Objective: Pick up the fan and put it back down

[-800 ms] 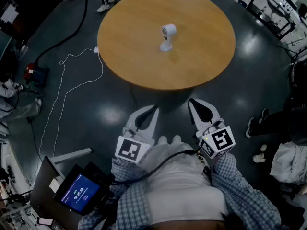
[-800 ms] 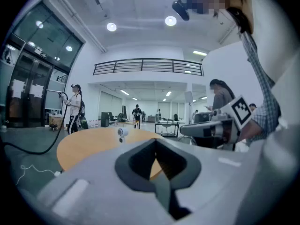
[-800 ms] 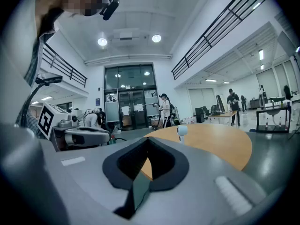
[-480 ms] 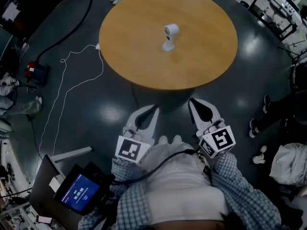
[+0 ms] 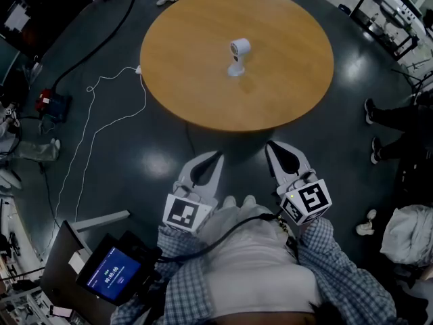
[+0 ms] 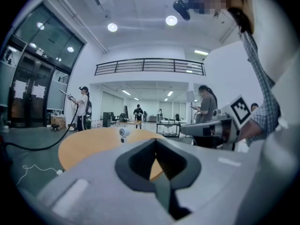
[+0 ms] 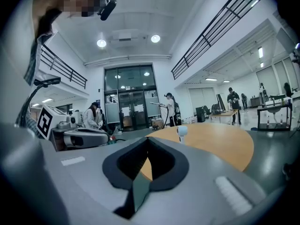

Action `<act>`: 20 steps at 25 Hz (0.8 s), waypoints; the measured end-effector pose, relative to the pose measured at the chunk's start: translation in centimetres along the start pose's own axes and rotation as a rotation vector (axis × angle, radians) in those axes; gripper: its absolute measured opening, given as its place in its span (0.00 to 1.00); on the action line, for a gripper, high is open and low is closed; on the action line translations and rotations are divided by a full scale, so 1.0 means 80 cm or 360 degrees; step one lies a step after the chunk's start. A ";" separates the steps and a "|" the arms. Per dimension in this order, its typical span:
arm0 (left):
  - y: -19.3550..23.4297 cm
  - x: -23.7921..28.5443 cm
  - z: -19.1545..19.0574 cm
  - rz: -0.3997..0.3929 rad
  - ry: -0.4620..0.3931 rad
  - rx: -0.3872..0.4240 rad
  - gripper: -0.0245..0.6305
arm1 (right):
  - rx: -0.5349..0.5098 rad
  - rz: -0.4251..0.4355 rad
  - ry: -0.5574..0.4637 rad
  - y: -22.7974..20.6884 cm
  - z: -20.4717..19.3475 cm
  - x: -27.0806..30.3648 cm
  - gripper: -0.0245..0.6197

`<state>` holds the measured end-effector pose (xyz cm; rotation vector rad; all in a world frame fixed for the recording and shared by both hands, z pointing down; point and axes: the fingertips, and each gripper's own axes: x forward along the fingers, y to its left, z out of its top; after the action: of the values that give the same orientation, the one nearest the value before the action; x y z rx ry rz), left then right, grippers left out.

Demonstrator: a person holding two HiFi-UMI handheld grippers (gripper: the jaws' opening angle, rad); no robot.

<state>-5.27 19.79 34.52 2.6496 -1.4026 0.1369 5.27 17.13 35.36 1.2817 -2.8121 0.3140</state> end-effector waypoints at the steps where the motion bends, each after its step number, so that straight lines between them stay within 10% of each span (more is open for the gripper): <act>1: 0.001 0.000 -0.001 0.0000 -0.0001 -0.0001 0.04 | 0.0006 -0.0004 -0.0001 -0.001 0.001 0.000 0.04; 20: -0.047 0.022 0.014 0.0041 -0.0043 0.0060 0.04 | -0.0077 0.0025 -0.0093 -0.037 0.026 -0.042 0.04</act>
<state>-1.15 20.22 33.34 2.6744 -1.4569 0.1319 9.78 17.31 33.47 1.2802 -2.8607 0.2113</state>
